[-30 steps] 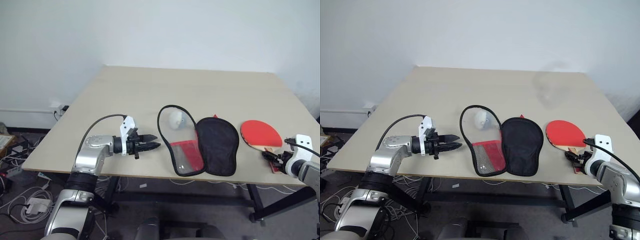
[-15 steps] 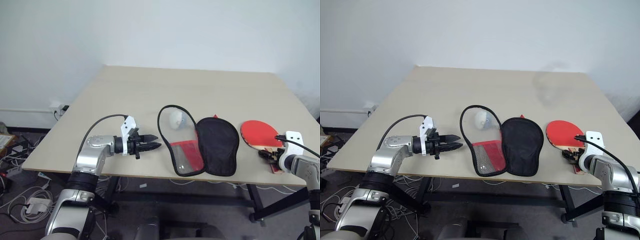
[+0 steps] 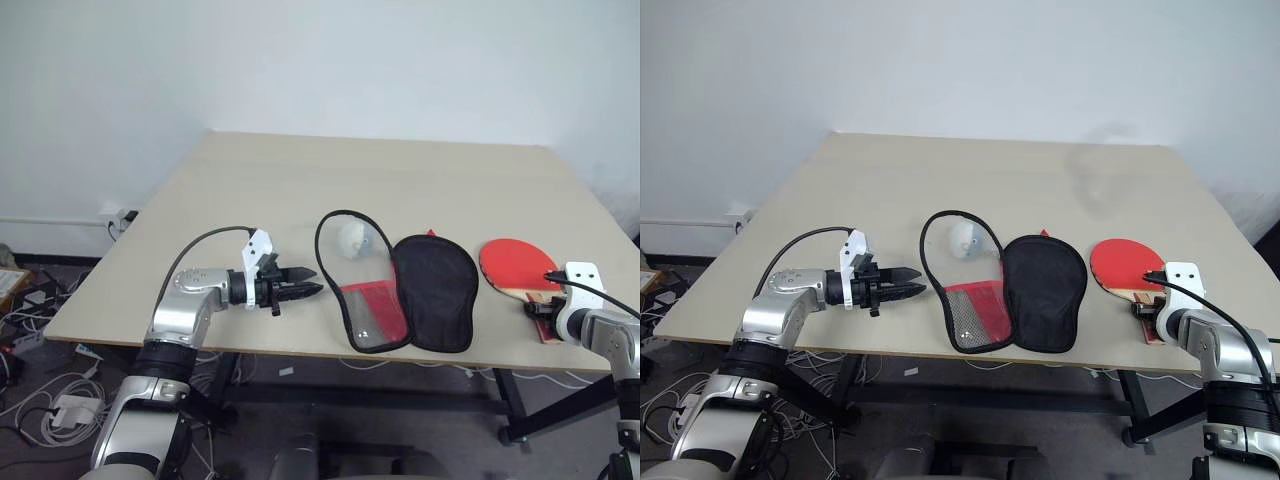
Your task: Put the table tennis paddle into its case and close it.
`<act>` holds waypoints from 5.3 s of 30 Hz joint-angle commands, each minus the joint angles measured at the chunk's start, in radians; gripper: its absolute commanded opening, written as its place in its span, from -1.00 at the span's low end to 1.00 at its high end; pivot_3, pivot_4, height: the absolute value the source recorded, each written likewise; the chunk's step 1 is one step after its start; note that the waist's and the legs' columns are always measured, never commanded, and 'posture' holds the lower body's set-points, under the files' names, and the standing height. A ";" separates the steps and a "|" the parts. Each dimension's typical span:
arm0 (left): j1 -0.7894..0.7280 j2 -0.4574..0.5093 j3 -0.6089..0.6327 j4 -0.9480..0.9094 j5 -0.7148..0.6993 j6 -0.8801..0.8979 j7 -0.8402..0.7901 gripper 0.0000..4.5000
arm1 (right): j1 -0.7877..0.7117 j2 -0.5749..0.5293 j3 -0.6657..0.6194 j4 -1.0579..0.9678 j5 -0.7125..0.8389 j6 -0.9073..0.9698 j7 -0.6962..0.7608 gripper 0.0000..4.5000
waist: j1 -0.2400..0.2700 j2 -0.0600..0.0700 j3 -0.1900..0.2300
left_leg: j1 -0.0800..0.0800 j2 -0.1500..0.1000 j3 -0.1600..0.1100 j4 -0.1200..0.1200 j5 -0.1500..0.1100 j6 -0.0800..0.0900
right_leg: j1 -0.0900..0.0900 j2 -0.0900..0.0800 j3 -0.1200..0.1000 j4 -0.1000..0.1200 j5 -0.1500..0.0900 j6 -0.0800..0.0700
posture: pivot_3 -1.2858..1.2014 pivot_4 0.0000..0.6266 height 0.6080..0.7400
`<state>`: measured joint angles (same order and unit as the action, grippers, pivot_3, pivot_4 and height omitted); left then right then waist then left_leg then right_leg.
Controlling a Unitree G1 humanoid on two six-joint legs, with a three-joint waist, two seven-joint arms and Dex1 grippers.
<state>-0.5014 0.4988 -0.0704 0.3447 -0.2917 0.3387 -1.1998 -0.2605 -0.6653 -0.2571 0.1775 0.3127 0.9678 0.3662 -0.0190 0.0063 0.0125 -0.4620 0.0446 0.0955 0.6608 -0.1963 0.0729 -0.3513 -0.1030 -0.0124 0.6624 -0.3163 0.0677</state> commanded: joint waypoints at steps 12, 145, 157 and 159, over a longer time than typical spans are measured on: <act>-0.045 0.012 0.010 -0.001 -0.011 0.004 -0.011 -0.17 | -0.080 -0.037 -0.135 -0.333 0.098 0.164 -0.005 -0.46 | 0.000 0.004 0.002 | -0.001 0.000 0.000 -0.001 0.000 0.000 | -0.002 0.000 0.001 0.001 0.000 0.000 | 0.03 -1.00 0.61; -0.395 -0.340 -0.125 0.473 0.131 -0.248 -0.071 -0.17 | -0.304 0.482 -0.437 -0.637 0.208 -0.025 -0.327 0.75 | 0.025 0.005 0.006 | -0.003 -0.001 0.002 -0.002 0.001 0.001 | -0.004 0.000 -0.001 0.002 0.000 0.000 | 0.03 -1.00 0.61; -0.384 -0.491 -0.107 0.413 0.088 -0.072 -0.065 -0.17 | -0.240 0.505 -0.400 -0.562 0.206 -0.108 -0.454 0.75 | -0.001 0.012 0.008 | -0.002 -0.001 0.001 -0.004 0.000 0.006 | -0.004 0.001 0.001 0.003 0.000 0.000 | 0.03 -1.00 0.61; -0.353 -0.467 -0.101 0.345 0.073 -0.008 -0.072 -0.17 | -0.228 0.506 -0.392 -0.556 0.210 -0.116 -0.461 0.75 | -0.004 0.013 0.008 | -0.002 -0.001 0.001 -0.003 0.000 0.006 | -0.004 0.001 0.002 0.004 0.000 0.000 | 0.03 -1.00 0.61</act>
<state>-0.8494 0.0131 -0.1855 0.7704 -0.1807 0.2881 -1.2622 -0.4802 -0.1520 -0.6644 -0.3599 0.5120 0.8839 -0.0869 -0.0226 0.0190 0.0210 -0.4646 0.0439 0.0961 0.6575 -0.1960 0.0791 -0.3556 -0.1025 -0.0100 0.6669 -0.3163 0.0678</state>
